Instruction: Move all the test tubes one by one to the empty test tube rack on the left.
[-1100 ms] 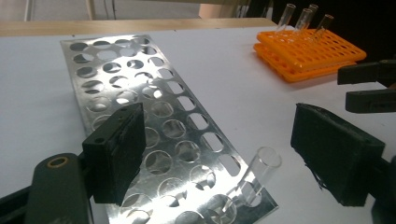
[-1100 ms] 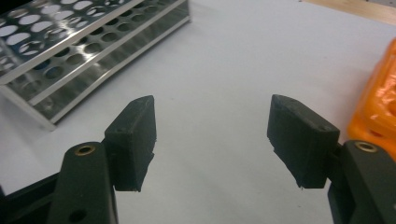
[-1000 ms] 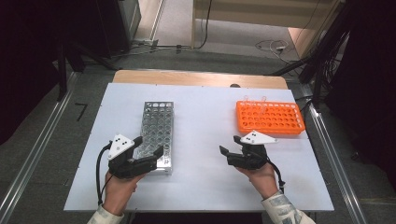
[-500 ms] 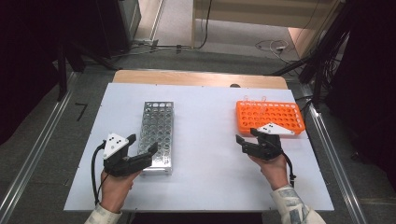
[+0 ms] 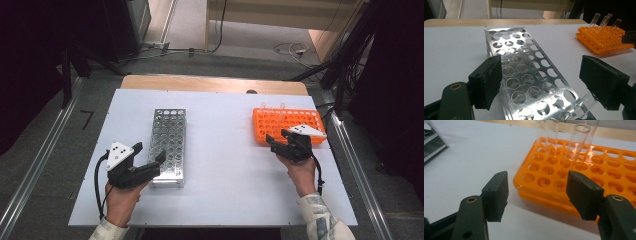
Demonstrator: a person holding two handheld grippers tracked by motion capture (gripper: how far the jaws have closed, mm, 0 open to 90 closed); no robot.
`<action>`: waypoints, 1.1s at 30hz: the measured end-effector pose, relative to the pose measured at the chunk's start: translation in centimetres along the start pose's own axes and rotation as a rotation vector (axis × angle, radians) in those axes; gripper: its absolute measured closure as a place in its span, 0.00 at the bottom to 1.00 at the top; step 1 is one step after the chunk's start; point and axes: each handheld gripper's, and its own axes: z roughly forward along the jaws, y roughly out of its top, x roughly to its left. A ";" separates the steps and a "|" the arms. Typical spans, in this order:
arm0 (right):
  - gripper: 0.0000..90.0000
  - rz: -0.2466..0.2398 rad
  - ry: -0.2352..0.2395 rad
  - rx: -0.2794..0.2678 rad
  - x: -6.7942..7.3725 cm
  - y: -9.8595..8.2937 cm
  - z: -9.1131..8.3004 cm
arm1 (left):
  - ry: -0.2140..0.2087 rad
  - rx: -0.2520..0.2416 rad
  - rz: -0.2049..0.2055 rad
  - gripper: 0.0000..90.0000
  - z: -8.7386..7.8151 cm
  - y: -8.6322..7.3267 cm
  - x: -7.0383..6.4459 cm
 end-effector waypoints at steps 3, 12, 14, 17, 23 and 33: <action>0.39 0.015 -0.021 -0.002 -0.6 0.2 0.5 | -0.002 0.004 0.001 0.20 0.0 0.0 0.0; 0.49 0.059 -0.097 -0.016 -2.1 1.1 2.3 | -0.007 0.004 -0.002 0.20 0.1 0.0 0.0; 0.52 0.062 -0.107 -0.009 -2.3 1.3 2.7 | -0.010 0.007 0.003 0.20 0.0 -0.1 -0.1; 0.57 0.059 -0.110 -0.005 -2.5 1.3 3.3 | -0.009 0.010 0.006 0.20 0.1 -0.1 -0.1; 0.64 0.053 -0.116 0.002 -2.7 1.1 4.2 | -0.013 0.013 0.007 0.20 0.2 -0.1 0.0; 0.79 0.044 -0.108 0.001 -2.6 0.9 5.3 | -0.014 0.020 0.007 0.20 0.3 -0.1 0.0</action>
